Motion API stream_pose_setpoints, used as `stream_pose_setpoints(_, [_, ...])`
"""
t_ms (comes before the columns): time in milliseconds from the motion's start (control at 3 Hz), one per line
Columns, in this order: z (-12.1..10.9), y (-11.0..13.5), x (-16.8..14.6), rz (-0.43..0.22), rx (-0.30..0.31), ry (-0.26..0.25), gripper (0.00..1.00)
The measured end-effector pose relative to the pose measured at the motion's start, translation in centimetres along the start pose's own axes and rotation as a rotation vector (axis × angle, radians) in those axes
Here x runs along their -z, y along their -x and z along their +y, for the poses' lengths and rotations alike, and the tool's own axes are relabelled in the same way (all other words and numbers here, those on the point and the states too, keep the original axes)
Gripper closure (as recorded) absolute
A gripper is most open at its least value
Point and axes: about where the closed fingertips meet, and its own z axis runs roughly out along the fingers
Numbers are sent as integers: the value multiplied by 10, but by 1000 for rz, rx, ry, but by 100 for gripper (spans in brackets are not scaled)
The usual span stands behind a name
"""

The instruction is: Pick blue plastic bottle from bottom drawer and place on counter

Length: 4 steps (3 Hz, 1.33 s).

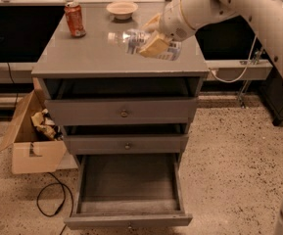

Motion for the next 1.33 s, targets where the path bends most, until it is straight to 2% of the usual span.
stream_pose_setpoints(333, [-51,0,3,-34,-69,-49,100])
stream_pose_setpoints(667, [-55,1,-3,-31,-76,-44,100])
stream_pose_setpoints(1000, [-75,-3,-28,-17,-146,-20,100])
stream_pose_setpoints(1333, [-94,-13,-43,46,-230,-38,100])
